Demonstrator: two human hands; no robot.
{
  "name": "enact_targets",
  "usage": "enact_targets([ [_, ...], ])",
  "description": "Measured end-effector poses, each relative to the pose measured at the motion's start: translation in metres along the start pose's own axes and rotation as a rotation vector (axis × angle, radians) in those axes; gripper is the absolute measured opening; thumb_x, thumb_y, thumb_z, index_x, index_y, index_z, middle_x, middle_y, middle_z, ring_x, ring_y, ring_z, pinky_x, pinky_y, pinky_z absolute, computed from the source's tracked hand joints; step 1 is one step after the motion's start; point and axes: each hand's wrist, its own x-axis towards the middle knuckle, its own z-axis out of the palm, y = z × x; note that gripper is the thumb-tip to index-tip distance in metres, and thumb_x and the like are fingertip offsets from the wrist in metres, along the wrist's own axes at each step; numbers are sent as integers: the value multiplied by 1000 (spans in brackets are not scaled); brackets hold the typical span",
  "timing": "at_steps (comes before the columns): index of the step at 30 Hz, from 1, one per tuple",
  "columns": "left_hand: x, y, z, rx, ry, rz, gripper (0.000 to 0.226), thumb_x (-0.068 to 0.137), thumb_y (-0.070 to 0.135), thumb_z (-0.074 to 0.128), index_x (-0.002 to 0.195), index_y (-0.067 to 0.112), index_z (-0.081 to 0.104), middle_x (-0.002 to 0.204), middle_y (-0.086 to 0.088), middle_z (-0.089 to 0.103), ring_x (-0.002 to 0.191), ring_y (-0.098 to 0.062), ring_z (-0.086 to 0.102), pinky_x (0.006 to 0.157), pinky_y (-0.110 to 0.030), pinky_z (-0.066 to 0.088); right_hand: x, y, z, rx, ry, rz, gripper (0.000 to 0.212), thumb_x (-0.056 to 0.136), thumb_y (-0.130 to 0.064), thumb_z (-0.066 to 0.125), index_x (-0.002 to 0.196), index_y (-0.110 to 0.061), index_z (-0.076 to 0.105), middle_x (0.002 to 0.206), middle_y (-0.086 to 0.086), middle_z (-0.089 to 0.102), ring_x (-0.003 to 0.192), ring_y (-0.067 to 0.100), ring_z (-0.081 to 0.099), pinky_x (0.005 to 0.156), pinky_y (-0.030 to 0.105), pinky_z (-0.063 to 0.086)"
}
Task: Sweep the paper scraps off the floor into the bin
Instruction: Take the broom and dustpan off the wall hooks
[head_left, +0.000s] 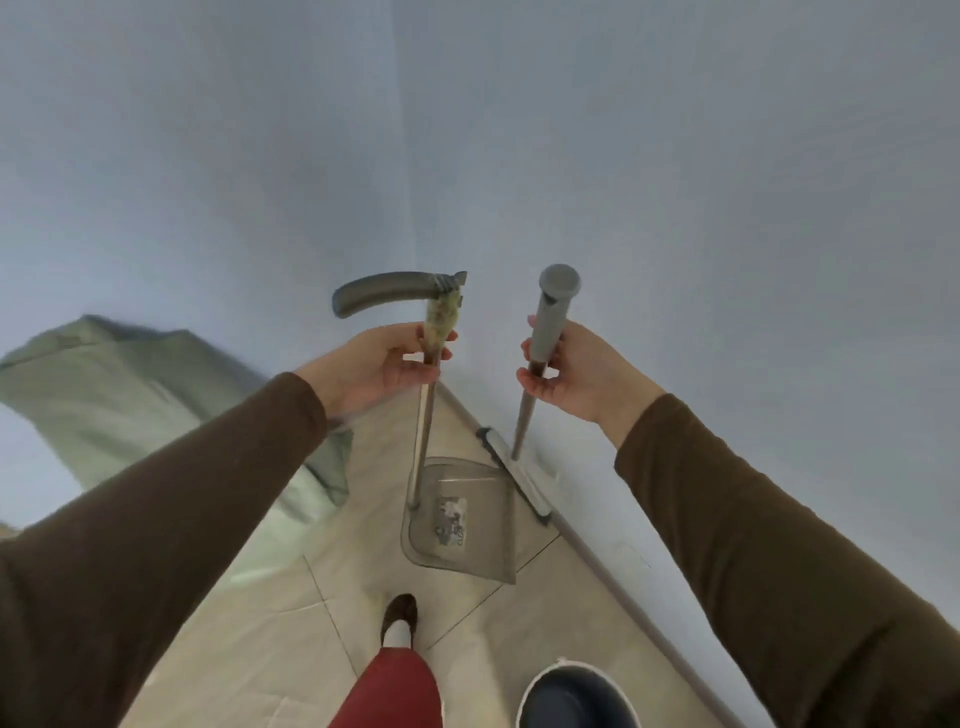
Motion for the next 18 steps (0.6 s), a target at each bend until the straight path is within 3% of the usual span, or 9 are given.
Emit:
enact_targets([
  [3, -47, -34, -9, -242, -54, -126, 65, 88, 49, 63, 131, 0, 56, 120, -17, 60, 111, -30, 58, 107, -47, 48, -17, 33, 0, 29, -76, 80, 11, 96, -6, 54, 106, -4, 57, 114, 15, 44, 97, 27, 46, 92, 41, 54],
  [6, -88, -54, -20, -289, -73, -215, 95, 70, 79, 65, 126, 4, 55, 110, -16, 60, 111, -32, 55, 114, -58, 36, -40, 69, 3, 9, -153, 142, 8, 97, 3, 51, 98, -3, 56, 109, 14, 46, 97, 26, 51, 96, 48, 53],
  [8, -114, -63, -27, -325, -59, -248, 93, 67, 76, 71, 126, 6, 51, 111, -15, 55, 110, -32, 54, 112, -60, 37, -50, 94, 4, 15, -153, 195, 14, 95, 7, 51, 100, -6, 51, 114, 14, 42, 103, 29, 54, 81, 52, 57],
  [10, -138, -71, -35, -374, 3, -272, 90, 72, 66, 77, 133, 7, 46, 119, -16, 49, 115, -32, 52, 108, -59, 42, -52, 120, 2, 32, -37, 276, 25, 93, 10, 48, 110, -7, 42, 122, 17, 37, 107, 34, 58, 62, 49, 61],
  [11, -148, -75, -39, -386, 40, -272, 86, 75, 60, 77, 135, 7, 45, 122, -17, 47, 117, -32, 50, 106, -59, 44, -47, 134, -2, -7, 41, 311, 28, 92, 11, 43, 112, -9, 39, 119, 18, 39, 98, 32, 62, 52, 41, 62],
  [13, -169, -84, -44, -367, 105, -257, 77, 79, 50, 76, 134, 5, 46, 123, -17, 46, 118, -32, 50, 106, -60, 44, -45, 158, -5, -84, 122, 382, 18, 92, 6, 39, 102, -9, 43, 96, 15, 51, 68, 20, 61, 40, 26, 55],
  [15, -193, -95, -47, -331, 157, -260, 69, 81, 44, 74, 130, 2, 49, 118, -16, 50, 115, -31, 52, 105, -61, 44, -50, 180, -3, -139, 142, 422, 9, 93, 1, 47, 95, -7, 48, 77, 10, 52, 47, 12, 57, 34, 21, 48],
  [18, -230, -119, -52, -260, 234, -259, 55, 80, 38, 72, 118, 2, 56, 107, -15, 59, 112, -29, 54, 106, -61, 44, -70, 218, 8, -360, 128, 437, 6, 94, 0, 54, 89, -4, 54, 81, 14, 53, 34, 9, 53, 35, 19, 48],
])
